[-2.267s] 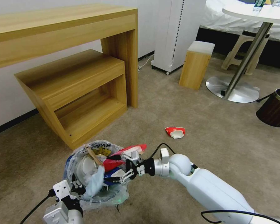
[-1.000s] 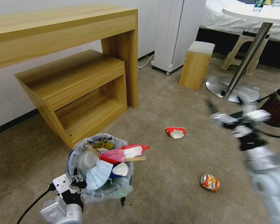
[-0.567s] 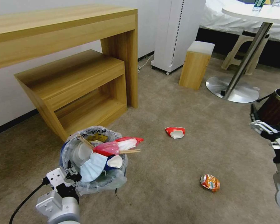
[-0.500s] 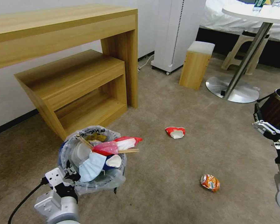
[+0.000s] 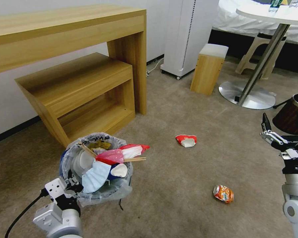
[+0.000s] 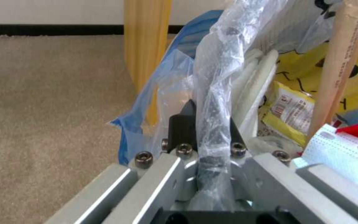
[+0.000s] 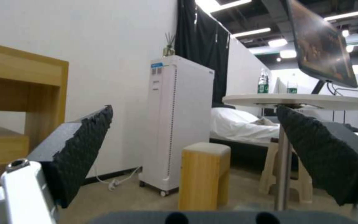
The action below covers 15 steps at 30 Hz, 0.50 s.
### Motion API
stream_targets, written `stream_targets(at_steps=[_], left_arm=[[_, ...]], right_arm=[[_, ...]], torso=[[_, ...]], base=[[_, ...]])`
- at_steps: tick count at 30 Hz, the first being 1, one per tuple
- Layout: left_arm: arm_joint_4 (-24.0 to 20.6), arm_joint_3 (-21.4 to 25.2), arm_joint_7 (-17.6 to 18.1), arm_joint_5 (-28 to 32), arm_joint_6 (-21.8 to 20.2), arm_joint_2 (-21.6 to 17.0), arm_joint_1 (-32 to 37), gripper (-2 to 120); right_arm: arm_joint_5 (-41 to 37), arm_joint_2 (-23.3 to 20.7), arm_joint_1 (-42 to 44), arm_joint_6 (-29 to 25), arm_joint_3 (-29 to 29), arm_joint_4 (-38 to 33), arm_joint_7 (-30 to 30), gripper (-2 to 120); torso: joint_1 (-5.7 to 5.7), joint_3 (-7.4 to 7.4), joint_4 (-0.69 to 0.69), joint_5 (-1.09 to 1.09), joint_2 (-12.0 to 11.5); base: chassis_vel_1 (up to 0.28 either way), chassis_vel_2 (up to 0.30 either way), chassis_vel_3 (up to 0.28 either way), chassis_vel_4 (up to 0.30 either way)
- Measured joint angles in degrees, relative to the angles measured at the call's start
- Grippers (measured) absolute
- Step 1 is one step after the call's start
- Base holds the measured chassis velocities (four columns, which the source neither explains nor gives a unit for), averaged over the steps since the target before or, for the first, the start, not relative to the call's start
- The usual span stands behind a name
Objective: Pick up the trash bin and place the garbage on the floor into it.
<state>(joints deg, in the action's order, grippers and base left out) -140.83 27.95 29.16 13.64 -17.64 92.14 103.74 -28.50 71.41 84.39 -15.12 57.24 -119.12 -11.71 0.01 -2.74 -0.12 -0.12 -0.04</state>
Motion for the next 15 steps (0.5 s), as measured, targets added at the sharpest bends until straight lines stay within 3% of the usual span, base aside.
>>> stream_targets(at_steps=[15], left_arm=[[-0.3,-0.1,-0.3,-0.9,0.8,0.0,0.9,0]], right_arm=[[0.2,0.2,-0.3,-0.5,-1.1,0.2,-0.5,100]], torso=[[0.00,0.00,0.00,0.00,0.0]], base=[[-0.035,-0.024,-0.027,-0.034]])
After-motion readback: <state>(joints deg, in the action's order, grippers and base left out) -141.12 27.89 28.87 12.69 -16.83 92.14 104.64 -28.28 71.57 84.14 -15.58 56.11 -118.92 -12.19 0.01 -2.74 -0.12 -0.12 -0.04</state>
